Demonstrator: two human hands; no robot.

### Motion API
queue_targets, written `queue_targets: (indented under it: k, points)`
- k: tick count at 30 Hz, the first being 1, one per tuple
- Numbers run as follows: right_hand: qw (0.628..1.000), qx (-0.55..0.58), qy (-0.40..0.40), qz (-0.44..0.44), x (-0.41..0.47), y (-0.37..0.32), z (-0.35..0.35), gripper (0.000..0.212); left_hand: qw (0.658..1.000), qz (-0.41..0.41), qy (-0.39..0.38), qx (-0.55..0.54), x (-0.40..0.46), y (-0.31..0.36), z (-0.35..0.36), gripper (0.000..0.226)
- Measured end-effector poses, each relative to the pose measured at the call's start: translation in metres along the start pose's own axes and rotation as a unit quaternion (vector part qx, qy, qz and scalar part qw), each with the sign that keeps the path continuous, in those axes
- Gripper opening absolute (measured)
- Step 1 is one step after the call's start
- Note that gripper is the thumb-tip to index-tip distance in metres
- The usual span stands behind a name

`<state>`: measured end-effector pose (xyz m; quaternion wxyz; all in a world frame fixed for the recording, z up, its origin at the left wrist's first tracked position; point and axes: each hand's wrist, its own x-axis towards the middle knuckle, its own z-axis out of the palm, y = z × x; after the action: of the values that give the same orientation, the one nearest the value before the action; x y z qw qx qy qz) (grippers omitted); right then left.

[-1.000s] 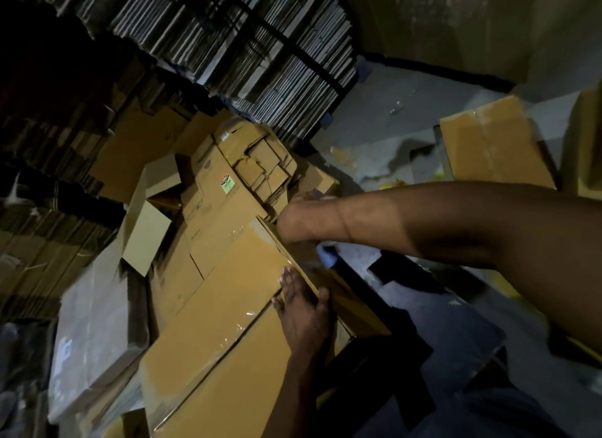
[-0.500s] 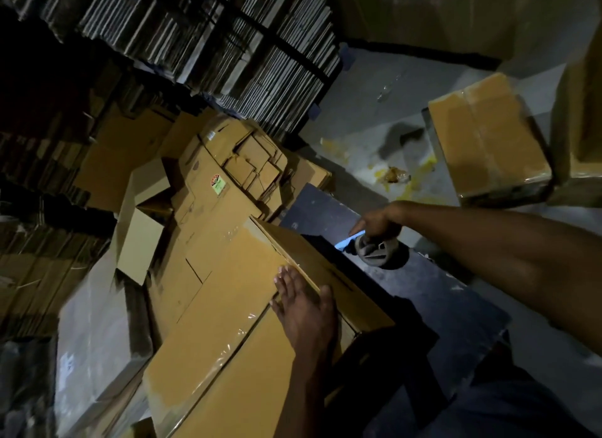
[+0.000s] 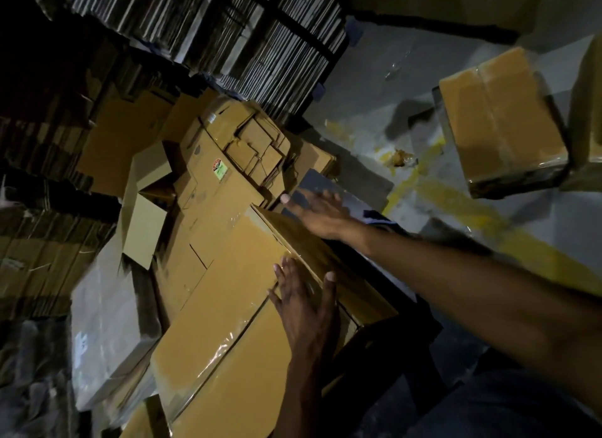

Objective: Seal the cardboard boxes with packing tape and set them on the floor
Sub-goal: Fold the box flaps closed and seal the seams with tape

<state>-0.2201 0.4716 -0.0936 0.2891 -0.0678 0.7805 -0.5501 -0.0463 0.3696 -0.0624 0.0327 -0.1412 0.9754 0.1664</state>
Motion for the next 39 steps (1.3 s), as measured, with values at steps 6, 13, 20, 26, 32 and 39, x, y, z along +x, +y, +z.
queue_targets:
  k: [6, 13, 20, 26, 32, 39]
  points:
    - [0.998, -0.007, -0.054, 0.038, 0.019, 0.063, 0.077, 0.074, 0.998, 0.007, -0.013, -0.069, 0.002, -0.027, -0.018, 0.087]
    - [0.981, 0.158, 0.106, 0.033, 0.004, 0.069, 0.077, 0.039, 0.996, 0.025, -0.015, -0.089, -0.006, -0.026, -0.011, 0.082]
    - [0.991, 0.128, -0.039, 0.004, 0.005, 0.039, 0.093, 0.100, 0.995, 0.062, -0.039, -0.070, -0.007, -0.029, -0.003, 0.081]
    - [0.991, 0.131, 0.019, 0.022, 0.003, 0.061, 0.071, 0.075, 0.998, 0.033, -0.053, 0.011, -0.008, -0.019, 0.000, 0.095]
    - [0.992, 0.117, -0.019, -0.054, -0.014, 0.010, 0.061, 0.091, 0.997, 0.022, -0.062, 0.030, -0.007, -0.015, -0.003, 0.098]
    - [0.989, -0.127, -0.001, -0.081, -0.008, -0.010, 0.056, 0.097, 0.988, -0.021, -0.108, 0.108, -0.020, -0.071, -0.029, 0.093]
